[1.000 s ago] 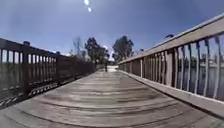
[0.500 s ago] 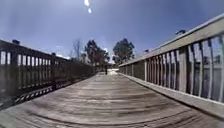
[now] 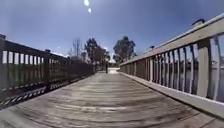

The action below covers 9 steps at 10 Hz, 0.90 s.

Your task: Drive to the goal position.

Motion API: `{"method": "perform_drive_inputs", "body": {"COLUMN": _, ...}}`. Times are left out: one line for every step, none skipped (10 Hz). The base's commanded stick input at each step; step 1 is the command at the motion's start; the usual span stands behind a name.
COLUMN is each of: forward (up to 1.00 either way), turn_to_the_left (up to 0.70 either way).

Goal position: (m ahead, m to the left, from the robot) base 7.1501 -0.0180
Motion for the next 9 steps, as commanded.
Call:
{"method": "perform_drive_inputs", "body": {"forward": 0.7, "turn_to_the_left": -0.04}}
{"method": "perform_drive_inputs", "body": {"forward": 0.7, "turn_to_the_left": -0.31}}
{"method": "perform_drive_inputs", "body": {"forward": 0.7, "turn_to_the_left": -0.21}}
{"method": "perform_drive_inputs", "body": {"forward": 0.7, "turn_to_the_left": -0.1}}
{"method": "perform_drive_inputs", "body": {"forward": 0.7, "turn_to_the_left": 0.0}}
{"method": "perform_drive_inputs", "body": {"forward": 0.7, "turn_to_the_left": 0.0}}
{"method": "perform_drive_inputs", "body": {"forward": 0.7, "turn_to_the_left": 0.0}}
{"method": "perform_drive_inputs", "body": {"forward": 0.7, "turn_to_the_left": 0.0}}
{"method": "perform_drive_inputs", "body": {"forward": 0.7, "turn_to_the_left": 0.0}}
